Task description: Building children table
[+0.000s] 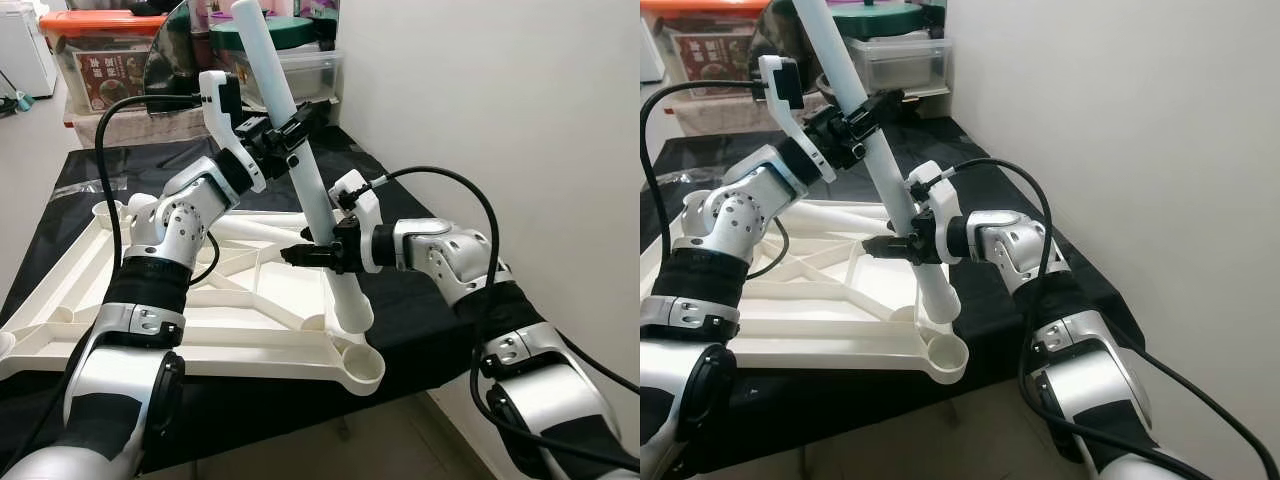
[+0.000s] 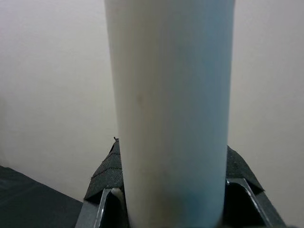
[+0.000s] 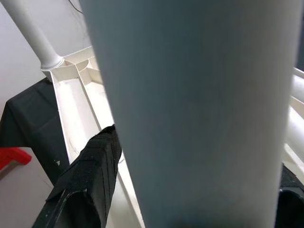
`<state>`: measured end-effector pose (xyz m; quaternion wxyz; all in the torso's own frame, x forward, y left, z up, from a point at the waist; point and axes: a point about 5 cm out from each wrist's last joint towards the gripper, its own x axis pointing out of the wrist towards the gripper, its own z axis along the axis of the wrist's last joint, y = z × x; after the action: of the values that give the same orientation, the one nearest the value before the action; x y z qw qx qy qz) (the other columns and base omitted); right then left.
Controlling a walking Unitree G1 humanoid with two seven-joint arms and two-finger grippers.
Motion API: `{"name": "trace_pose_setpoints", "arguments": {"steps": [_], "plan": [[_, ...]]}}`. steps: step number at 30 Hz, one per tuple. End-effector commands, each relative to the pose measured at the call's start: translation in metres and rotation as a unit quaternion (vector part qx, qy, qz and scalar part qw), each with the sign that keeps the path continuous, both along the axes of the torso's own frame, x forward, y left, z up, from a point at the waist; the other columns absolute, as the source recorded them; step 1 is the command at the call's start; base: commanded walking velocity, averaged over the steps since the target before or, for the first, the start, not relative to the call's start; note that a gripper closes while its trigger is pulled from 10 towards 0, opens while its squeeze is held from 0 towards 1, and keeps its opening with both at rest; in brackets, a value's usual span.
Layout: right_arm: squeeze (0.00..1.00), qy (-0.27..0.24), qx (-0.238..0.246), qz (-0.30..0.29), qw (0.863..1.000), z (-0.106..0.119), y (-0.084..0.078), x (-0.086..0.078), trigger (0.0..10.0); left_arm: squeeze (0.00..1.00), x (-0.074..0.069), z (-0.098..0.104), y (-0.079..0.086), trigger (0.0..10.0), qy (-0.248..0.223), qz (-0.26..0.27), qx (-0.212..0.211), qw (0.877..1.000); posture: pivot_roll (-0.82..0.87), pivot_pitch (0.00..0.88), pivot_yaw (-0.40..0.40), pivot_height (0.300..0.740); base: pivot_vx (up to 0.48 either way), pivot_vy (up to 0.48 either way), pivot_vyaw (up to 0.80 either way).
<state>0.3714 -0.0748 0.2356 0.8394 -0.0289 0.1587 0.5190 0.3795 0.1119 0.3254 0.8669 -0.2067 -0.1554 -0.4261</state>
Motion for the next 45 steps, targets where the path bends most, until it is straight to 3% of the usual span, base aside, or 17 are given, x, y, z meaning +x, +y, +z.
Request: {"name": "trace_pose_setpoints", "arguments": {"steps": [1, 13, 14, 15, 32, 33, 34, 43, 45], "plan": [[0.0, -0.006, -0.004, 0.016, 1.0, 0.003, 0.01, -0.001, 10.0, 0.0, -0.002, 0.016, -0.001, 10.0, -0.032, 0.001, -0.016, 0.999, 0.1, 0.0, -0.045, 0.74, 0.0, 0.0, 0.0], [0.0, -0.011, -0.011, 0.012, 1.0, 0.006, 0.016, 0.003, 10.0, 0.0, -0.001, 0.018, -0.002, 10.0, -0.034, 0.002, -0.022, 0.999, 0.09, 0.0, -0.047, 0.74, 0.0, 0.0, 0.0], [0.0, -0.011, -0.012, 0.009, 1.0, 0.005, 0.017, 0.005, 9.0, 0.0, -0.001, 0.019, -0.003, 10.0, -0.035, 0.002, -0.022, 0.999, 0.09, 0.0, -0.046, 0.74, 0.0, 0.0, 0.0], [0.0, -0.011, -0.012, 0.006, 1.0, 0.005, 0.018, 0.006, 0.0, 0.0, -0.001, 0.019, -0.004, 10.0, -0.036, 0.001, -0.023, 0.999, 0.1, 0.0, -0.046, 0.74, 0.0, 0.0, 0.0], [0.0, -0.017, -0.004, 0.006, 1.0, 0.01, 0.024, 0.009, 0.0, 0.0, 0.002, 0.018, -0.004, 10.0, -0.03, 0.007, -0.024, 0.999, 0.09, 0.0, -0.046, 0.74, 0.0, 0.0, 0.0], [0.0, -0.017, -0.002, 0.007, 1.0, 0.01, 0.024, 0.009, 0.0, 0.13, 0.002, 0.017, -0.003, 10.0, -0.023, 0.01, -0.022, 0.999, 0.1, 0.0, -0.047, 0.74, 0.0, 0.0, 0.0], [0.0, -0.017, -0.002, 0.006, 1.0, 0.01, 0.024, 0.009, 0.0, 1.0, 0.004, 0.016, -0.003, 10.0, -0.019, 0.018, -0.018, 0.999, 0.1, 0.0, -0.046, 0.74, 0.0, 0.0, 0.0], [0.0, -0.022, 0.004, -0.002, 1.0, 0.013, 0.019, 0.012, 0.0, 1.0, 0.0, 0.019, 0.0, 10.0, -0.036, 0.024, -0.017, 0.999, 0.09, 0.0, -0.041, 0.74, 0.0, 0.0, 0.0], [0.0, -0.034, 0.018, -0.015, 0.999, 0.021, 0.011, 0.015, 0.0, 1.0, -0.001, 0.023, 0.005, 10.0, -0.044, 0.055, -0.009, 0.998, 0.1, 0.0, -0.046, 0.74, 0.0, 0.0, 0.0]]}}
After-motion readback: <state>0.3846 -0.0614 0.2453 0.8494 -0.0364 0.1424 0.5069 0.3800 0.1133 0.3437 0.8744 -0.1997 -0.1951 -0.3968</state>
